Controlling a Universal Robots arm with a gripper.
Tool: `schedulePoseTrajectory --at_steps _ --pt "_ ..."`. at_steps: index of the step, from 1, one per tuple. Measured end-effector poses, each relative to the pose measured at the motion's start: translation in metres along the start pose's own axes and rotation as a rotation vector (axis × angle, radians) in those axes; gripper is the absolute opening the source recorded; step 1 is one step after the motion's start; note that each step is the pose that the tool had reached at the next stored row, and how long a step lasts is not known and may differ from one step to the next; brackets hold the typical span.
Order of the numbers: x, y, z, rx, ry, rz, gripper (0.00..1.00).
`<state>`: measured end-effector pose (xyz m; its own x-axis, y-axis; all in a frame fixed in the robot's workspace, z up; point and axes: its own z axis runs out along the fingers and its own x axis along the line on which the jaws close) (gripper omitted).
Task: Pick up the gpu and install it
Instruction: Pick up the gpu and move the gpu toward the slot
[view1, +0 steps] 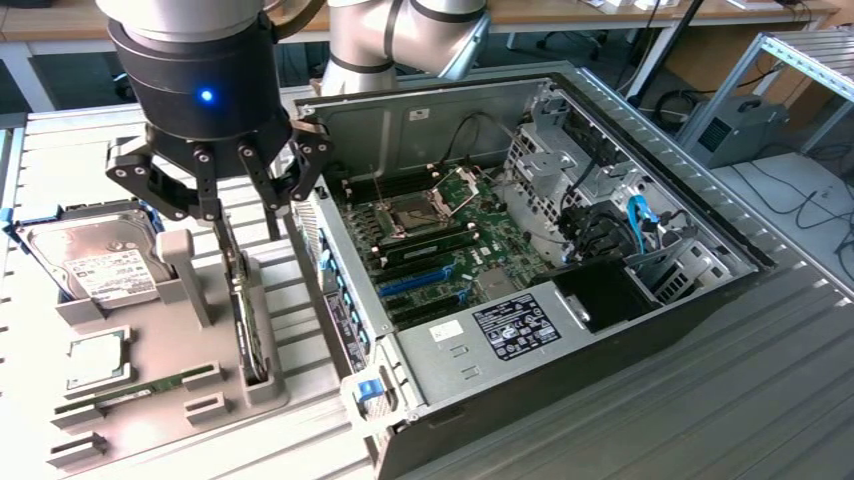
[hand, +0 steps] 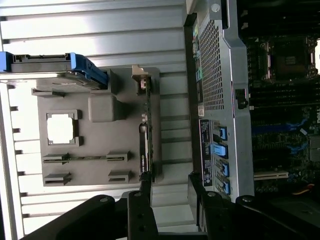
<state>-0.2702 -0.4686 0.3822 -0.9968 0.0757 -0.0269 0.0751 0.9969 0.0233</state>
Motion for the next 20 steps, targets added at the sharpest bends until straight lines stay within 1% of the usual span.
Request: schedulePoseTrajectory --at_steps 4,7,13,15,20 --pt "0.0 0.0035 0.0026 -0.0001 0.0 0.0 0.42" --pt "0.0 0.0045 0.0047 -0.0002 -0.0001 0.0 0.42" --pt "0.001 0.0047 0.0094 0.0 0.0 0.0 0.42" --pt "0.003 0.0044 0.0131 0.0 0.0 0.0 0.42" --pt "0.004 0.0042 0.0177 0.0 0.0001 0.0 0.42"
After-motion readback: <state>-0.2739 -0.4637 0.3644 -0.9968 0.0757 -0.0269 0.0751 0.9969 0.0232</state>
